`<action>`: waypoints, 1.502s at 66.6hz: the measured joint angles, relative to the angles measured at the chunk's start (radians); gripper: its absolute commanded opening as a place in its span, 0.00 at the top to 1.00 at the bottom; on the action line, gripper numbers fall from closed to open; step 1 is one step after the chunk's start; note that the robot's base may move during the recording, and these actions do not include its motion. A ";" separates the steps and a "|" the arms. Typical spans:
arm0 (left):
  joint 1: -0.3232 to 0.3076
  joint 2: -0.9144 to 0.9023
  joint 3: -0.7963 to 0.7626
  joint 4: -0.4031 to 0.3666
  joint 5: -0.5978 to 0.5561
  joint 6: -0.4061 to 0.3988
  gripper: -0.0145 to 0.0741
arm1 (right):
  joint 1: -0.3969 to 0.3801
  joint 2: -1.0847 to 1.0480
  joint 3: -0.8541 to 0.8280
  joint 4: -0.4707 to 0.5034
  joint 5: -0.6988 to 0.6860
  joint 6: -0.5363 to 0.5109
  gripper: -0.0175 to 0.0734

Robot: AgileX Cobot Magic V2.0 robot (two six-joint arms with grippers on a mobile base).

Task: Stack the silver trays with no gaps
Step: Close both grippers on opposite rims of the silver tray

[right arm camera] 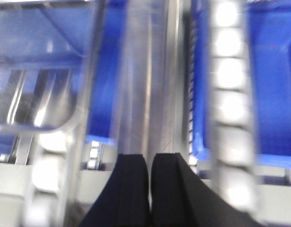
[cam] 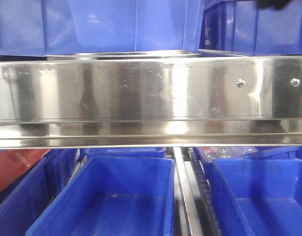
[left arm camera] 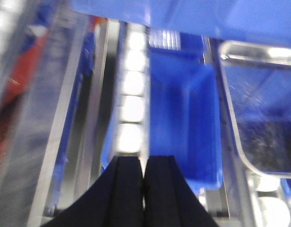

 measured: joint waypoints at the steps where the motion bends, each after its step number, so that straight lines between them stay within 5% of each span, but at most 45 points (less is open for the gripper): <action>1: -0.021 0.011 -0.008 0.011 0.005 -0.019 0.85 | 0.002 0.015 -0.014 -0.002 0.005 0.000 0.82; 11: -0.157 0.124 -0.104 0.210 0.070 -0.180 0.85 | 0.008 0.152 -0.145 -0.005 0.058 0.012 0.82; 19: -0.213 0.237 -0.218 0.261 0.168 -0.227 0.85 | 0.008 0.238 -0.235 -0.007 0.108 0.024 0.82; 42: -0.237 0.489 -0.452 0.135 0.252 -0.199 0.85 | 0.012 0.396 -0.456 -0.007 0.175 0.050 0.82; 82: -0.237 0.558 -0.519 0.107 0.255 -0.199 0.85 | 0.016 0.473 -0.513 -0.007 0.187 0.071 0.82; 91: -0.237 0.558 -0.519 0.104 0.252 -0.199 0.82 | 0.016 0.473 -0.513 -0.007 0.187 0.064 0.72; 100: -0.237 0.558 -0.520 0.104 0.241 -0.199 0.68 | 0.016 0.473 -0.513 -0.005 0.187 0.064 0.58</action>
